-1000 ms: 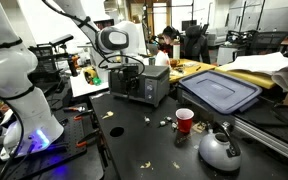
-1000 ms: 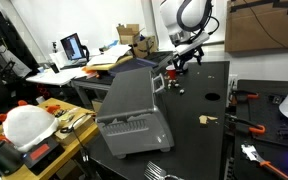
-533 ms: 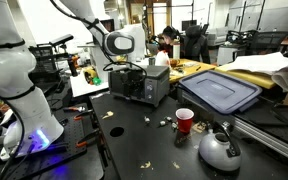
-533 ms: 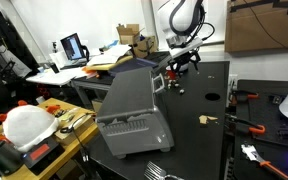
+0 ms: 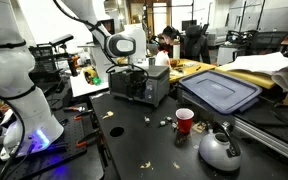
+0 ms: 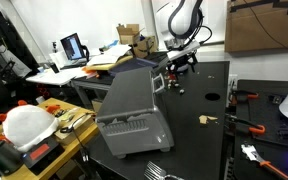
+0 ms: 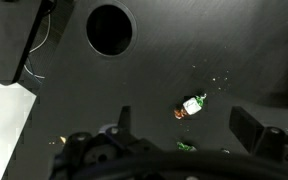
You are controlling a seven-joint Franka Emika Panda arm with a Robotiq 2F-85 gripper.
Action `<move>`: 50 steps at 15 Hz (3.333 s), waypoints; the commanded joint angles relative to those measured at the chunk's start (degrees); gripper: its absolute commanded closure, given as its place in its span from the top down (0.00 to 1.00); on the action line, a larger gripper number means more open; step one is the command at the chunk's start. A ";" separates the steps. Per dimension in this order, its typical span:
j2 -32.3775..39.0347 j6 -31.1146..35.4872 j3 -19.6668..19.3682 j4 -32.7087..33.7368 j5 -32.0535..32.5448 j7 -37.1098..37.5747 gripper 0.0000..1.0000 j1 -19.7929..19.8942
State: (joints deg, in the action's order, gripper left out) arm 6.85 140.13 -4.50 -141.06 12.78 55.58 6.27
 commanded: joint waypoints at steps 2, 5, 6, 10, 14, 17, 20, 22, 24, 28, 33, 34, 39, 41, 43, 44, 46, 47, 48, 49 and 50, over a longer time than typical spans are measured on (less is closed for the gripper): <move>0.00 -0.11 -1.30 0.08 -0.28 -0.23 1.00 -1.32; 0.82 0.26 -1.26 0.16 -0.09 0.55 1.00 -1.56; 1.95 0.18 -1.22 0.69 -0.86 0.96 1.00 -1.61; 6.04 -0.88 -2.19 3.72 -5.33 1.78 1.00 -1.12; 10.38 -1.28 -4.05 8.75 -12.71 0.64 1.00 -0.23; 14.20 -2.58 -5.17 13.38 -17.57 -0.44 1.00 0.57; 17.43 -3.70 -6.53 16.91 -19.59 -0.51 1.00 1.08; 19.29 -4.93 -7.17 19.01 -20.94 -0.52 1.00 1.74; 20.70 -6.23 -7.71 20.59 -21.87 -0.95 1.00 2.48; 22.76 -6.04 -7.14 21.44 -26.21 -2.69 1.00 4.61; 23.85 -4.16 -7.06 20.45 -27.27 -8.22 1.00 5.25; 23.66 -3.69 -7.00 19.85 -27.18 -9.83 1.00 5.22; 21.96 -0.12 -6.57 16.56 -28.03 -18.21 1.00 5.40; 21.66 1.73 -6.51 15.51 -29.75 -20.77 1.00 5.80; 21.72 3.67 -6.69 14.59 -31.76 -23.11 1.00 6.45; 21.76 5.25 -6.78 13.80 -32.89 -24.30 1.00 6.89; 21.03 9.69 -6.28 10.61 -35.99 -27.30 1.00 7.99; 20.54 11.83 -5.93 8.79 -37.69 -28.91 1.00 8.50; 20.05 14.65 -5.18 6.37 -39.91 -30.87 1.00 9.11; 19.65 16.98 -4.07 3.97 -42.13 -32.84 1.00 9.80; 19.15 20.12 -2.38 1.08 -44.71 -35.19 1.00 10.49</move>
State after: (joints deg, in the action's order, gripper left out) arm 30.16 153.19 -10.60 -131.06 -26.30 25.97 14.69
